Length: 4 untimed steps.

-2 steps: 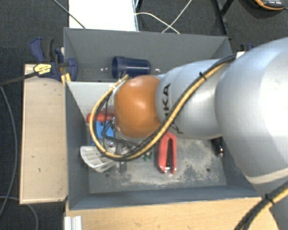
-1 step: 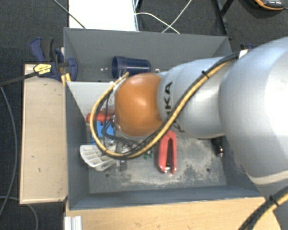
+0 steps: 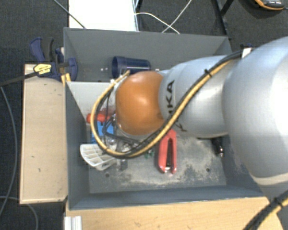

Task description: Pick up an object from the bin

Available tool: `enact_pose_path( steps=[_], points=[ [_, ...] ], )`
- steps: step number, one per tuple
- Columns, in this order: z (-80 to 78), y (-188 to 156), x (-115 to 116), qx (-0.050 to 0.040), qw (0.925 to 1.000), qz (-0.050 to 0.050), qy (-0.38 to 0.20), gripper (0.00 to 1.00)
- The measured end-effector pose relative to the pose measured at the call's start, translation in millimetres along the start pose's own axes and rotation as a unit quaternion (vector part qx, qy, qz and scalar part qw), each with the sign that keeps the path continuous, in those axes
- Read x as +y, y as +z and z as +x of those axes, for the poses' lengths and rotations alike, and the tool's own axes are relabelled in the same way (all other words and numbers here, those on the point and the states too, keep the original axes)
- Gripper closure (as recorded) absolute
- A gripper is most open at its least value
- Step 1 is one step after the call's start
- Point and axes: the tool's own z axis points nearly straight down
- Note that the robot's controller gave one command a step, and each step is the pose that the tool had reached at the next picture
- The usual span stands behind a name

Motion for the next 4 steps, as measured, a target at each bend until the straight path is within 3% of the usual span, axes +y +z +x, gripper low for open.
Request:
enact_pose_path(
  steps=[4],
  points=[
    [-1.9,-56.6,0.4,-0.0027,1.0,0.0,0.003,1.0]
  ],
)
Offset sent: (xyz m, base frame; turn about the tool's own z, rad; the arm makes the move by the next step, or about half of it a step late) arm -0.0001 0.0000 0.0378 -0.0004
